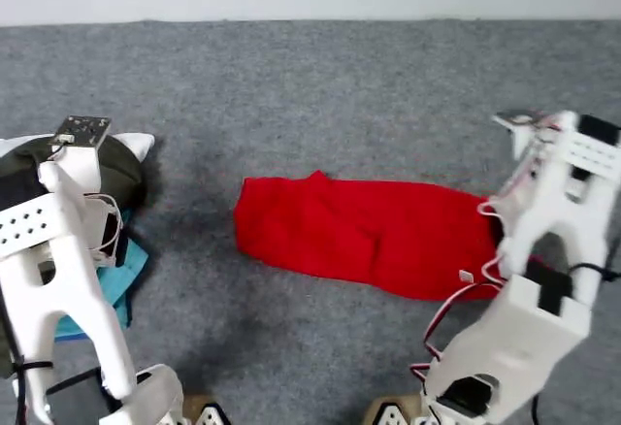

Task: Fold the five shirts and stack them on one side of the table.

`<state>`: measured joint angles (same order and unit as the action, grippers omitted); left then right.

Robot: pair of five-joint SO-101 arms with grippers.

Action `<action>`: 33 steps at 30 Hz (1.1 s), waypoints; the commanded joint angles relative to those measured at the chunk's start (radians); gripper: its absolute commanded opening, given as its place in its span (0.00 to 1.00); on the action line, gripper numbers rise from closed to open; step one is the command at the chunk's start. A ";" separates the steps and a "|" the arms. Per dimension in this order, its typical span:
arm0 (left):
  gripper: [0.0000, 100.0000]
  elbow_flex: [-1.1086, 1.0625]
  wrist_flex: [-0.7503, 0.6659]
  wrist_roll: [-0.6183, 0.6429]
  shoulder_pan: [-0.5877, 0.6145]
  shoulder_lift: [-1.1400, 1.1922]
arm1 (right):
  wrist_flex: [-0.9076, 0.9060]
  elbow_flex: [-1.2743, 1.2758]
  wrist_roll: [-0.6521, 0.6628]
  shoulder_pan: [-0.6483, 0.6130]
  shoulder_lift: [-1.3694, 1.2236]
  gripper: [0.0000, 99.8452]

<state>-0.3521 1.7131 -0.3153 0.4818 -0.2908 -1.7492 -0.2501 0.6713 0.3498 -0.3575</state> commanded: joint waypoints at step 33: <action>0.08 0.206 0.003 0.009 0.121 -0.040 | 0.286 -0.184 -0.373 -0.997 -0.077 0.01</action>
<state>-0.1788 1.7192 -0.3153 0.5984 -0.2908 -1.4714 -0.3299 0.3107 -0.6183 -0.4204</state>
